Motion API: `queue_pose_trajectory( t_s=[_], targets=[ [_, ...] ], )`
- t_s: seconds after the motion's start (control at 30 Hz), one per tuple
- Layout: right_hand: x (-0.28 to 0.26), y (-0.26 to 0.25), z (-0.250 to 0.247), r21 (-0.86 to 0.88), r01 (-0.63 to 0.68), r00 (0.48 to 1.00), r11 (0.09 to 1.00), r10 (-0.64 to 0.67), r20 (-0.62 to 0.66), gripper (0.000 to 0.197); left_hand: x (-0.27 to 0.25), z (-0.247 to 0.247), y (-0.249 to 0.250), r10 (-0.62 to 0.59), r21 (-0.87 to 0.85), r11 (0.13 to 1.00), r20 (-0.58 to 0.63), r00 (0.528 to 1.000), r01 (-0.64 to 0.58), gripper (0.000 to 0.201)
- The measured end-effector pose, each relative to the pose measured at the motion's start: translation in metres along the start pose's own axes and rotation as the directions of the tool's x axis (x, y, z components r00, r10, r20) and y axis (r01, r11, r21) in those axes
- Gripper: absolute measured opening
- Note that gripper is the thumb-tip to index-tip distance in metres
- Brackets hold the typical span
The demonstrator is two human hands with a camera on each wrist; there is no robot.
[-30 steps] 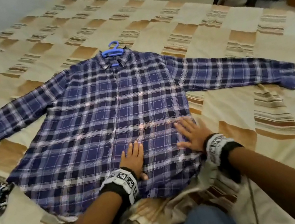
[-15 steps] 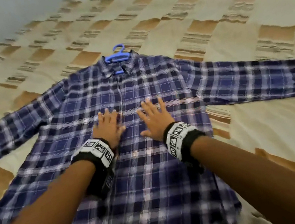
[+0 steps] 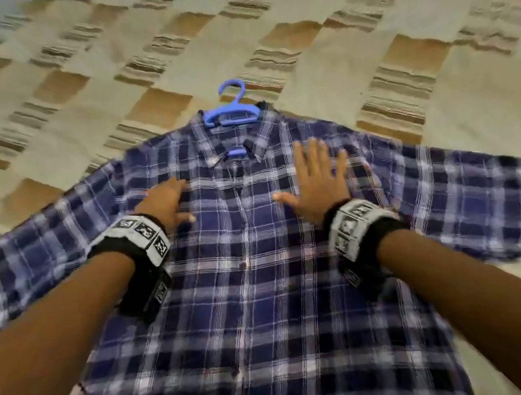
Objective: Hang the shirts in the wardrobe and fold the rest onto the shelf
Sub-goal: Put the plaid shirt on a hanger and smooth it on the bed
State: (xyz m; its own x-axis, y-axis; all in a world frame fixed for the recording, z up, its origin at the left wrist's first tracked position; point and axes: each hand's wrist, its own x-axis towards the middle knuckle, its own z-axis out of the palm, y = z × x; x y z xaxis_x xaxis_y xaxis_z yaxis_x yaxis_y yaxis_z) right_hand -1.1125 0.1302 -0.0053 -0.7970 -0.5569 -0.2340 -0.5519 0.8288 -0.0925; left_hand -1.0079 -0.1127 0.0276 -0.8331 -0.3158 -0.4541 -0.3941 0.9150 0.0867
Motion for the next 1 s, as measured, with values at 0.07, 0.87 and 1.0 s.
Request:
queue_pose_trajectory(
  t_s=[0.07, 0.87, 1.0],
  targets=[
    [0.038, -0.023, 0.004, -0.115, 0.225, 0.974, 0.968, -0.223, 0.026, 0.104, 0.019, 0.013, -0.004, -0.066, 0.099, 0.993, 0.06, 0.996, 0.059, 0.112],
    [0.12, -0.042, -0.041, 0.313, 0.452, 0.882, 0.835, -0.47, -0.018, 0.075, 0.061, 0.015, -0.023, -0.31, -0.031, 0.944, 0.265, 0.913, 0.329, 0.169],
    [0.191, -0.038, -0.06, 0.37, 0.087, 0.983, 0.925, -0.019, -0.185, 0.038, 0.067, 0.019, -0.026, -0.313, -0.047, 0.939, 0.295, 0.903, 0.341, 0.171]
  ],
)
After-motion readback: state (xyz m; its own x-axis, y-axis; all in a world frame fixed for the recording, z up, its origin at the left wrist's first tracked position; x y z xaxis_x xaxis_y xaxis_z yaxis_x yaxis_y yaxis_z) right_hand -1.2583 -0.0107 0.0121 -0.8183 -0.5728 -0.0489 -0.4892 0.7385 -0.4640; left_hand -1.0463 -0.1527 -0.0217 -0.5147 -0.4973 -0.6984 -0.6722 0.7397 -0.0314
